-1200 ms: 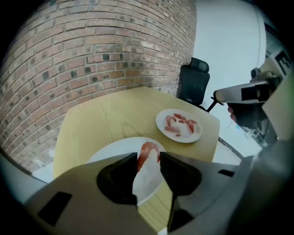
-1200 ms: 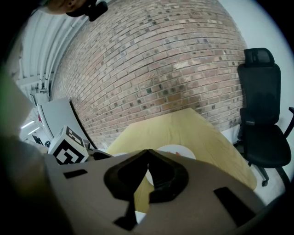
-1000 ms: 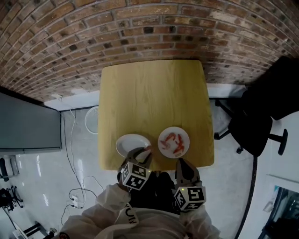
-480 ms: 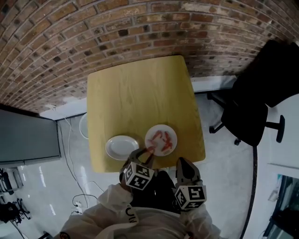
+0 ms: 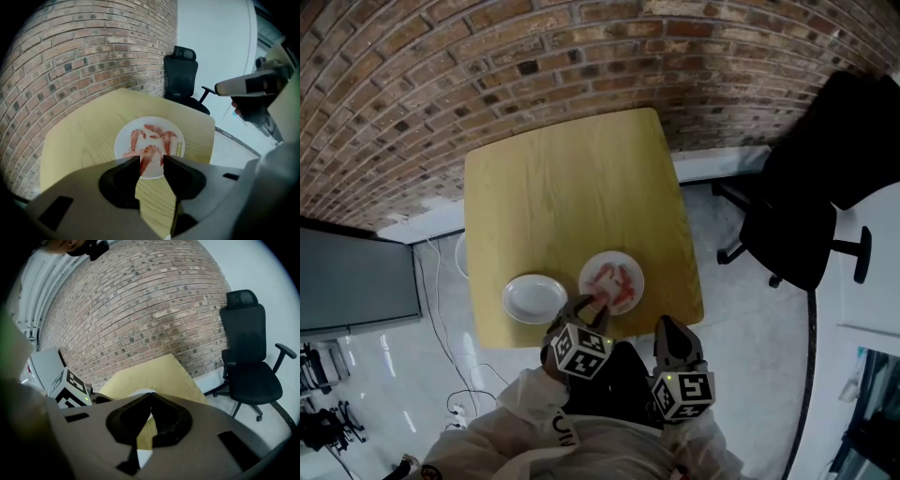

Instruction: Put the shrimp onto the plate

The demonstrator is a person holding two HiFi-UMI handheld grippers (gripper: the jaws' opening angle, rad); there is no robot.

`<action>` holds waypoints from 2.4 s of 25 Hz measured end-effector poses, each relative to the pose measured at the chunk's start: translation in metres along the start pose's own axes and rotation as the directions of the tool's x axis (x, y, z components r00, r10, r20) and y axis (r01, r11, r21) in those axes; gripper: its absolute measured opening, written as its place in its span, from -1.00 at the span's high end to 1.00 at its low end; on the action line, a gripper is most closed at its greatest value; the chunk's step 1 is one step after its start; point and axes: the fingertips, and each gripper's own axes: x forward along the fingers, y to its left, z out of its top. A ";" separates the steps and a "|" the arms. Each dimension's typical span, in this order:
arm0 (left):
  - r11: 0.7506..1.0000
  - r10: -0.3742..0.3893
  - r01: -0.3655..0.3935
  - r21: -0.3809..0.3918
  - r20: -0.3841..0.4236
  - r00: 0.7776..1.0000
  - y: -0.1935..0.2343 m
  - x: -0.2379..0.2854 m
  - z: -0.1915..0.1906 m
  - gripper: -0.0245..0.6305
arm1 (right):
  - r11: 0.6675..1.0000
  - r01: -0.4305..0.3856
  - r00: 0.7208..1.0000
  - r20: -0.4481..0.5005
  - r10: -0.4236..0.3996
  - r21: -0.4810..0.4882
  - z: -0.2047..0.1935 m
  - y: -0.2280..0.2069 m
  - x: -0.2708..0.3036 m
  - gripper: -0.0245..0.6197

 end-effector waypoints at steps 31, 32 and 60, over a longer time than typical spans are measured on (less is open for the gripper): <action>1.000 0.022 -0.021 0.015 -0.054 0.998 -0.009 0.022 0.013 0.44 | 1.000 -0.027 0.999 -0.031 0.028 0.016 0.008 -0.029 0.015 0.85; 1.000 0.020 -0.019 0.007 -0.052 0.998 -0.009 0.022 0.013 0.44 | 0.999 -0.027 0.999 -0.033 0.028 0.016 0.007 -0.029 0.015 0.85; 0.993 0.012 -0.009 -0.118 0.024 1.000 -0.009 0.008 0.014 0.44 | 0.999 -0.047 0.998 -0.035 0.048 0.002 0.004 -0.022 0.008 0.85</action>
